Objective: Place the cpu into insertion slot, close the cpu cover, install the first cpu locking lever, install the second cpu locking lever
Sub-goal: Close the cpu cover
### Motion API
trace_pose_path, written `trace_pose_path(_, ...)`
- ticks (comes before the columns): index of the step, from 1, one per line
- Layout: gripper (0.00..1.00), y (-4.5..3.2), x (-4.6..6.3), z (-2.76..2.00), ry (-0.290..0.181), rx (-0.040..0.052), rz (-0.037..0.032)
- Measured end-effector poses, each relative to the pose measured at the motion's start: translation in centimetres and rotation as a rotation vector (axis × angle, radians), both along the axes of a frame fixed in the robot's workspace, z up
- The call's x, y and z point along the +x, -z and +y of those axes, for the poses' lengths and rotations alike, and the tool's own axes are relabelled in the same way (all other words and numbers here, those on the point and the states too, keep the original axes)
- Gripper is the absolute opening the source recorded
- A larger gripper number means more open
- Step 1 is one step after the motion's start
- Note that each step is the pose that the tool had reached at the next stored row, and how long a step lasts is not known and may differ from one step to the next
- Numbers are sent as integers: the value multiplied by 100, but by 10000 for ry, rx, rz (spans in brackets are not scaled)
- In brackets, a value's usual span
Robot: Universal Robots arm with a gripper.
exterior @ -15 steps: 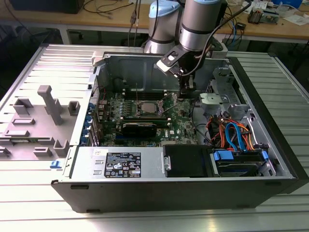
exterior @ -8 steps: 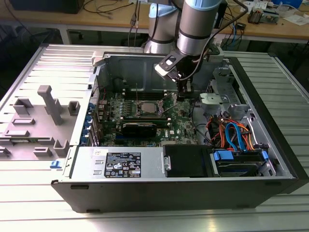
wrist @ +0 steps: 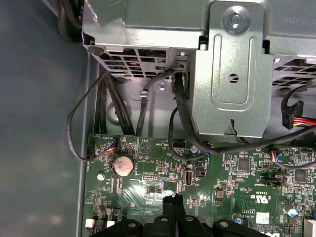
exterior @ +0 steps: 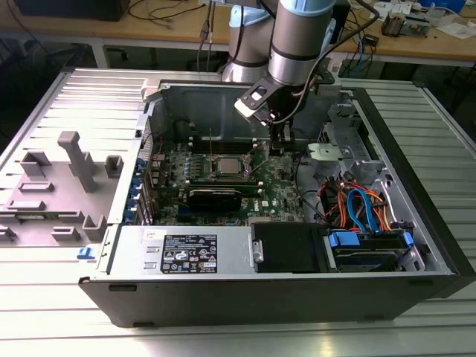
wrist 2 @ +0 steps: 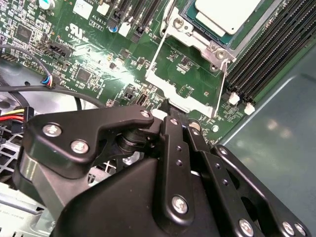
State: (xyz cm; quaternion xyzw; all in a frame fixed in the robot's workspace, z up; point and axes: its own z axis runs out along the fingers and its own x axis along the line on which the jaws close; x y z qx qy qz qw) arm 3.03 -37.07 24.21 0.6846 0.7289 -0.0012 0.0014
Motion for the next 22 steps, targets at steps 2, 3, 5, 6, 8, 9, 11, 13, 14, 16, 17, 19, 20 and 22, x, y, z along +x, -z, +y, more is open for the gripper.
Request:
trace_pose_path(2, 11, 0, -3, 0, 1, 1, 0)
trace_pose_path(3, 11, 0, -8, 0, 2, 0, 0)
trace_pose_path(5, 11, 0, -15, 0, 0, 0, 0)
trace_pose_path(6, 11, 0, -18, 0, 1, 1, 0)
trace_pose_path(8, 11, 0, -32, 0, 0, 1, 0)
trace_pose_path(9, 11, 0, -38, 0, 0, 1, 0)
trace_pose_path(11, 11, 1, -57, 0, 0, 1, 0)
trace_pose_path(13, 11, 1, -72, 0, -1, 1, 0)
trace_pose_path(14, 11, 2, -82, 0, -1, 1, 0)
trace_pose_path(16, 11, 2, -97, 0, 0, 1, 0)
trace_pose_path(17, 11, 3, -106, 0, 0, 1, 0)
trace_pose_path(19, 11, 4, -141, 0, 1, 0, 0)
trace_pose_path(20, 11, 5, -152, 0, 0, 1, 0)
trace_pose_path(22, 11, 6, -182, 0, -1, 1, 0)
